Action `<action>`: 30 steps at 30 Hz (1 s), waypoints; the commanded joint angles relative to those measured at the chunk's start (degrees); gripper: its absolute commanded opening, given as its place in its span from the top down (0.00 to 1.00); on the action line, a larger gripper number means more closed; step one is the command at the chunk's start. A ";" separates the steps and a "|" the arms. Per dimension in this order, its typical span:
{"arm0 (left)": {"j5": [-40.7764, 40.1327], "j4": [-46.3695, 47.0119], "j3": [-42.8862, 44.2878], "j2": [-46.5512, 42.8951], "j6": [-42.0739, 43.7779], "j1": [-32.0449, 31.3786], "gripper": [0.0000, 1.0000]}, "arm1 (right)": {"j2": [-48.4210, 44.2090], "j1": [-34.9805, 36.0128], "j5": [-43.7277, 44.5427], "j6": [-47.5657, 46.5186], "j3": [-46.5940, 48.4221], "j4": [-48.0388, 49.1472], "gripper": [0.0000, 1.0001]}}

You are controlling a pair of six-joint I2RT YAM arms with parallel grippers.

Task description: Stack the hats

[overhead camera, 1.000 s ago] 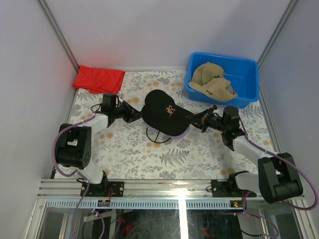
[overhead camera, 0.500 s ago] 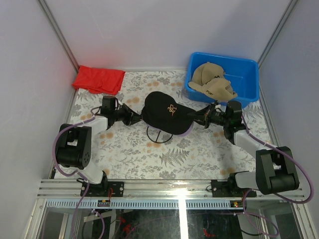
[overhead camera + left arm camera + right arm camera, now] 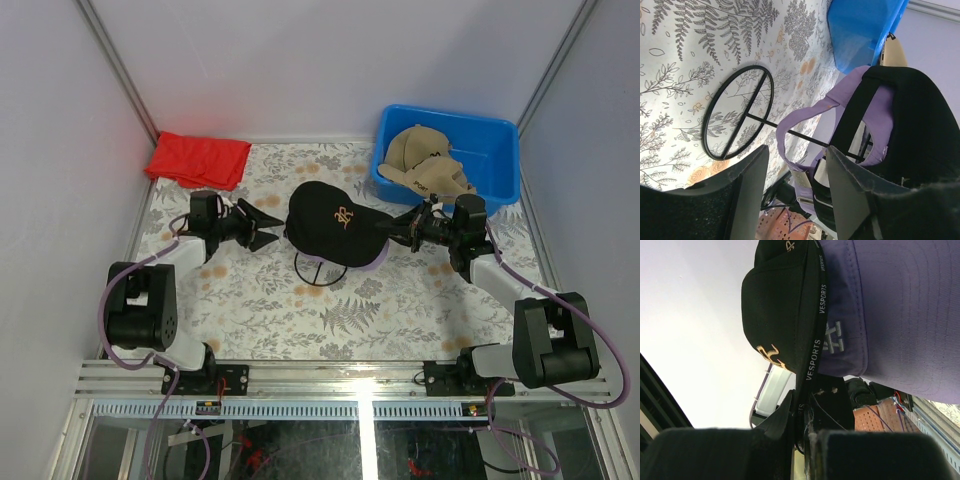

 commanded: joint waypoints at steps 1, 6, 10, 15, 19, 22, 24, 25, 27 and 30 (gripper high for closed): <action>2.65 4.16 2.51 0.84 -2.01 -0.01 0.50 | -0.90 -0.43 -0.43 -1.31 1.69 -1.70 1.00; 2.26 3.46 5.98 2.04 -2.37 -1.77 0.47 | -1.27 -0.46 -0.21 -1.81 2.08 -2.60 1.00; 1.89 3.73 7.32 2.48 -3.18 -3.13 0.47 | -1.28 -0.44 -0.21 -2.42 2.58 -3.32 1.00; 2.12 3.28 7.45 3.50 -2.67 -4.40 0.48 | -1.19 -0.41 -0.21 -2.46 2.60 -3.57 1.00; 1.88 1.74 6.59 3.15 -1.37 -4.41 0.48 | -0.95 -0.44 -0.13 -2.49 2.79 -3.50 1.00; 1.61 1.61 6.08 3.22 -1.36 -4.59 0.49 | -0.60 -0.42 -0.12 -2.38 3.10 -3.39 1.00; 1.53 2.30 6.21 3.56 -2.08 -4.68 0.52 | -0.42 -0.46 -0.17 -2.40 3.36 -3.51 1.00; 1.38 2.66 6.46 3.63 -2.47 -4.83 0.55 | -0.34 -0.41 -0.21 -2.43 3.46 -3.57 1.00; 0.84 2.85 7.18 3.91 -2.94 -5.17 0.59 | -0.23 -0.45 -0.21 -2.43 3.45 -3.57 1.00; -0.01 3.40 7.80 4.25 -3.75 -5.86 0.64 | -0.43 -0.47 -0.14 -2.50 3.08 -3.60 1.00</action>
